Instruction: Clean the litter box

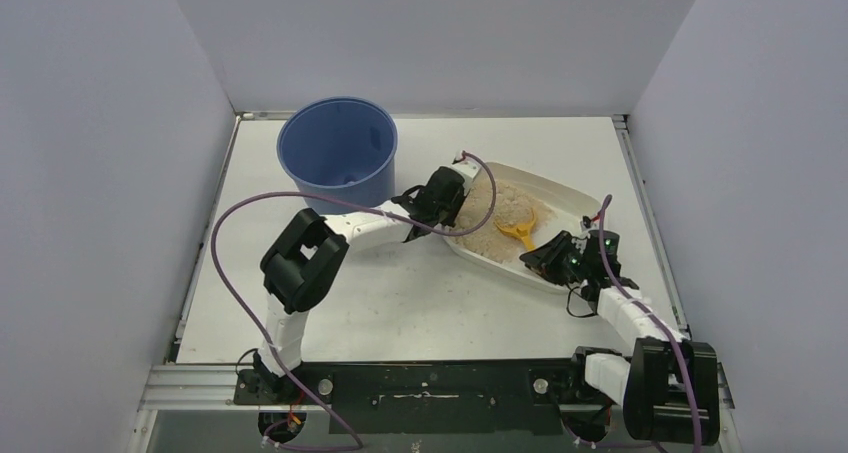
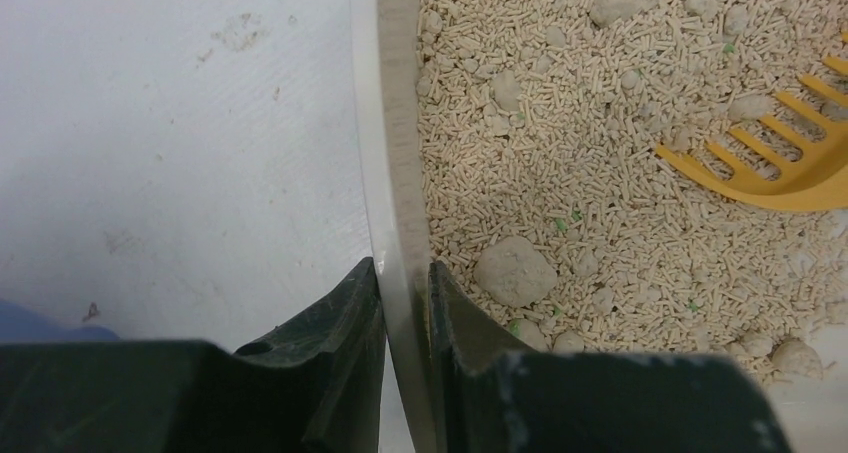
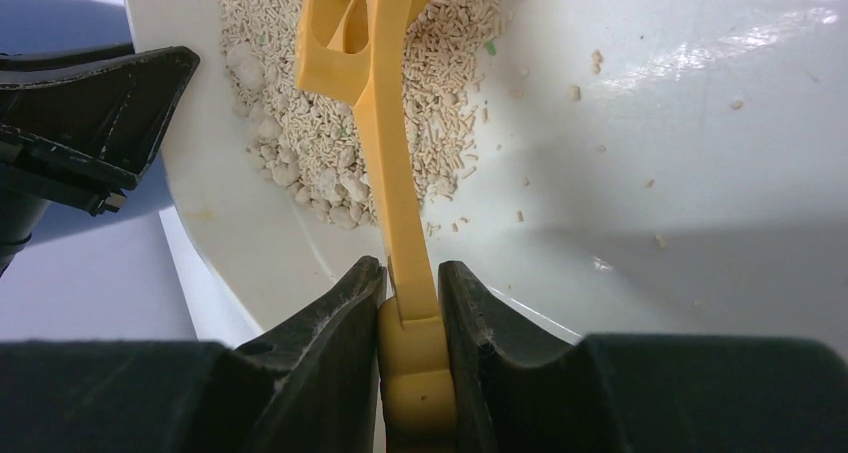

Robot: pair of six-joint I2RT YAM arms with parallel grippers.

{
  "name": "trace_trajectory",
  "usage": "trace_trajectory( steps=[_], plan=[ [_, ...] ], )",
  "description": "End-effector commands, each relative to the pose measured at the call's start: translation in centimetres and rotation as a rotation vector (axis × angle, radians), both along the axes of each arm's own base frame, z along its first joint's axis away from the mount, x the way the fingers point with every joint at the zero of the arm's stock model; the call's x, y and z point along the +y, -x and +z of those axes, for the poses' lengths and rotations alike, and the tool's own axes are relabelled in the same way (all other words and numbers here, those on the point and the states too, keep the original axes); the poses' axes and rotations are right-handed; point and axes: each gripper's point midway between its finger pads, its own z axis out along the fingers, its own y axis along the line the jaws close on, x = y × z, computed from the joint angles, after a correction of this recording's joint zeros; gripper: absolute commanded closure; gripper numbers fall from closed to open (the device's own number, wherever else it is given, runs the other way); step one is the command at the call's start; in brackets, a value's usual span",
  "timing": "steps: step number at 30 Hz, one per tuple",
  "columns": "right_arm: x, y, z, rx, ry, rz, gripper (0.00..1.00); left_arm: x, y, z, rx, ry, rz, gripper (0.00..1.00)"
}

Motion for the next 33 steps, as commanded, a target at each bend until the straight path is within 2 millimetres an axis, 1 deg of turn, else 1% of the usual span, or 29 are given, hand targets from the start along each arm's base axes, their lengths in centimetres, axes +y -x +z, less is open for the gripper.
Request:
trace_trajectory(
  steps=[1, 4, 6, 9, 10, 13, 16, 21, 23, 27, 33],
  plan=[
    [-0.1, 2.8, -0.7, 0.098, 0.043, 0.044, 1.0, -1.4, 5.7, 1.0, 0.05, 0.016, -0.114, 1.0],
    [-0.7, 3.0, 0.4, 0.072, 0.089, 0.047, 1.0, -0.1, 7.0, 1.5, 0.055, 0.013, -0.097, 1.0],
    [-0.7, 3.1, 0.5, 0.048, 0.102, 0.052, 1.0, 0.8, 8.0, 1.7, 0.062, 0.023, -0.088, 1.0],
    [-0.2, 3.7, -0.3, 0.046, 0.073, 0.069, 1.0, 2.2, 9.7, 1.8, 0.076, 0.044, -0.075, 1.0],
    [0.0, 4.0, -0.6, 0.057, 0.06, 0.072, 1.0, 2.6, 10.1, 1.5, 0.083, 0.043, -0.069, 1.0],
    [0.3, 4.2, -1.1, 0.062, 0.038, 0.084, 1.0, 3.6, 11.4, 1.4, 0.096, 0.021, -0.054, 1.0],
    [0.4, 4.3, -1.2, 0.059, 0.043, 0.107, 1.0, 4.6, 12.1, 1.7, 0.091, -0.016, -0.035, 1.0],
    [0.0, 4.0, -1.4, 0.022, 0.082, 0.12, 1.0, 5.2, 13.4, 2.3, 0.095, 0.015, -0.027, 1.0],
    [0.5, 3.8, -1.6, -0.004, 0.039, 0.112, 1.0, 5.5, 13.8, 2.6, 0.093, 0.03, -0.022, 1.0],
    [1.9, 3.1, -0.8, -0.097, -0.066, 0.123, 1.0, 6.1, 14.2, 3.0, 0.095, 0.061, -0.003, 1.0],
    [3.2, 3.0, 0.3, -0.159, -0.159, 0.183, 1.0, 6.7, 14.2, 2.9, 0.098, 0.069, 0.045, 1.0]
  ],
)
